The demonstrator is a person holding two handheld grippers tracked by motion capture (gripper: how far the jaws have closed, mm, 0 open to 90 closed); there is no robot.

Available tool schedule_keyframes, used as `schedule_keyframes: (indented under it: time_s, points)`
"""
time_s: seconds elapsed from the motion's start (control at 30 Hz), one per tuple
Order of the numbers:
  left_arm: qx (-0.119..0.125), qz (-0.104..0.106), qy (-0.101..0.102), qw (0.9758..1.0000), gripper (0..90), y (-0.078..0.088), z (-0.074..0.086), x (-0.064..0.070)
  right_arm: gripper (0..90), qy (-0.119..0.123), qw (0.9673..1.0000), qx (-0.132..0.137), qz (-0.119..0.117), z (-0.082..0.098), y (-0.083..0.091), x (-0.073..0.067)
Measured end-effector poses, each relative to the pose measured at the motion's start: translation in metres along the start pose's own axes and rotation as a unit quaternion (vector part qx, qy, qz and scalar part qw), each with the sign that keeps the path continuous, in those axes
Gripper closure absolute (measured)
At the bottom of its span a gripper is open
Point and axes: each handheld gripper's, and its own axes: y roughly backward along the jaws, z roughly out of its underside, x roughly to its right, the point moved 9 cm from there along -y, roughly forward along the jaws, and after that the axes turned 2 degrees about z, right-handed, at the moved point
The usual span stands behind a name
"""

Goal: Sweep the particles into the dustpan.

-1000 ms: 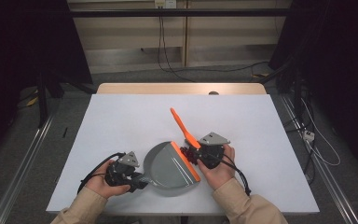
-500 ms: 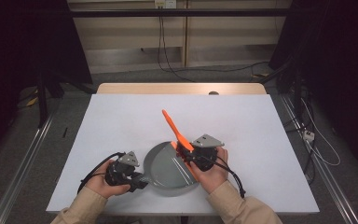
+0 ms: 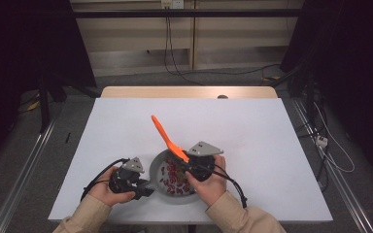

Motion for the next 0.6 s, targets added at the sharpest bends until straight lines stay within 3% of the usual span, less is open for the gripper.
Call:
schedule_keyframes:
  time_s: [0.17, 0.3, 0.4, 0.6]
  points:
    - [0.001, 0.0, 0.002, 1.0, 62.5, 0.001, 0.001, -0.001, 71.2, -0.015, 0.9995, 0.02, 0.019, -0.012, 0.008, 0.028]
    - [0.003, 0.001, 0.004, 1.0, 62.5, 0.001, 0.001, -0.001, 71.2, -0.025, 0.9987, 0.013, 0.042, -0.009, 0.008, 0.054]
    - [0.003, 0.001, 0.005, 1.0, 62.5, 0.001, 0.001, -0.001, 71.2, -0.018, 0.9979, 0.002, 0.063, -0.003, 0.003, 0.069]
    - [0.003, -0.001, 0.007, 1.0, 62.5, 0.0, 0.0, -0.003, 71.2, -0.014, 0.9968, -0.02, 0.076, 0.013, -0.004, 0.078]
